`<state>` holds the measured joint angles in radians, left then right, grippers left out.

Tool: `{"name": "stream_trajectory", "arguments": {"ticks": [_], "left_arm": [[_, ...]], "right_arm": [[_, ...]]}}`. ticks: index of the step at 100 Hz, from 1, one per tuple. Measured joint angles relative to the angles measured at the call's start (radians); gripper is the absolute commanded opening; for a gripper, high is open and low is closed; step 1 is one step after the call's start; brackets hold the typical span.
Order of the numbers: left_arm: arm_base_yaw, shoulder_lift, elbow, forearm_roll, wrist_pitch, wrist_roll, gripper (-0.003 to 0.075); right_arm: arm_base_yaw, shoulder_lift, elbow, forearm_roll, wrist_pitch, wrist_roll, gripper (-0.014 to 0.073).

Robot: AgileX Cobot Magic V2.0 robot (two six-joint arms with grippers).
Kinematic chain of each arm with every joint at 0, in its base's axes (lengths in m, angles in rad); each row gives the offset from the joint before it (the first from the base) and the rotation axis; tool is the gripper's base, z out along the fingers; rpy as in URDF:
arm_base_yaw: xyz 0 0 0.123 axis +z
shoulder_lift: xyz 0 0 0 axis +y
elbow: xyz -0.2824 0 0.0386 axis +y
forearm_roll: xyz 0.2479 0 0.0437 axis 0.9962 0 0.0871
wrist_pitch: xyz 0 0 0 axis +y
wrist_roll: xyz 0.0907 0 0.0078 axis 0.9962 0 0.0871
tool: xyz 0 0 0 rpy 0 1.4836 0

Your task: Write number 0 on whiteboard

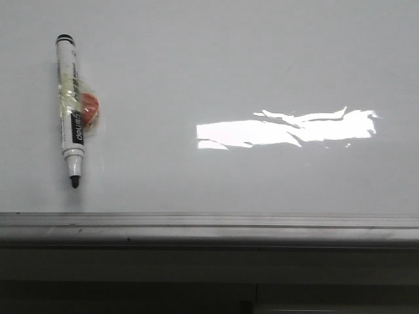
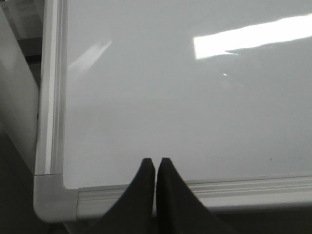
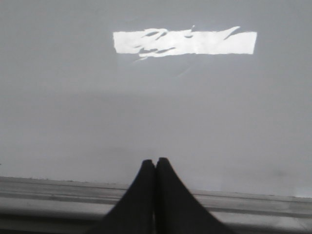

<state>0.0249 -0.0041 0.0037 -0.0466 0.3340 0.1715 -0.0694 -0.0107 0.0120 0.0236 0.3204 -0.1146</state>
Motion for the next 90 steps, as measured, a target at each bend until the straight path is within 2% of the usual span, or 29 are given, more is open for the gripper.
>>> {"name": "stream_trajectory", "arguments": {"ticks": [69, 80, 90], "left_arm": [[0.0, 0.0, 0.0, 0.002, -0.002, 0.0, -0.002], [0.0, 0.0, 0.0, 0.005, -0.04, 0.0, -0.002], [0.0, 0.0, 0.0, 0.006, -0.136, 0.0, -0.002]], "right_arm": [[0.0, 0.0, 0.0, 0.0, 0.0, 0.0, -0.0071], [0.0, 0.0, 0.0, 0.0, -0.002, 0.0, -0.0071], [0.0, 0.0, 0.0, 0.0, -0.041, 0.0, -0.0071]]}}
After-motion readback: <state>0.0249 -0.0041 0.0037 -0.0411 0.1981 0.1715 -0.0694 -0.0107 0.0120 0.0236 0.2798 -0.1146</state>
